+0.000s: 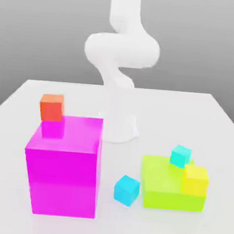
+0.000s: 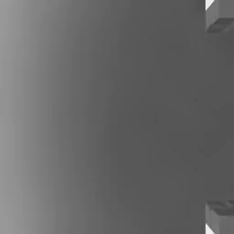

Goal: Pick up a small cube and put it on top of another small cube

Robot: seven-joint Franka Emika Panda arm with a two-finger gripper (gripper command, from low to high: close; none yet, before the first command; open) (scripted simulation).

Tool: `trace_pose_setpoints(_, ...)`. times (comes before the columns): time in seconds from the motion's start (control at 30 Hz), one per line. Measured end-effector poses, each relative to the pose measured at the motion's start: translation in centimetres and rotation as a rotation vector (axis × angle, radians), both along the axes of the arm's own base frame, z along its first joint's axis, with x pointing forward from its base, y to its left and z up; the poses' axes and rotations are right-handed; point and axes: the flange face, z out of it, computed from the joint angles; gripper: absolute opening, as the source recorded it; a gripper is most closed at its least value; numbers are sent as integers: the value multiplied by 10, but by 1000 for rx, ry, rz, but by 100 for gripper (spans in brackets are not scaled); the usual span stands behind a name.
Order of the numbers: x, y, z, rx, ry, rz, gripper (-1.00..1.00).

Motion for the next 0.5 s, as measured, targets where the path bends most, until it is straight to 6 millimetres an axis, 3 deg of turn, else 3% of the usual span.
trace_pose_setpoints(0.13,39,8,-99,-72,138,163,0)
trace_pose_setpoints(0.27,54,21,-199,-144,270,332,0)
trace_pose_setpoints(0.4,44,35,-300,-221,403,517,0)
trace_pose_setpoints(0.5,19,42,-376,-285,511,674,0)
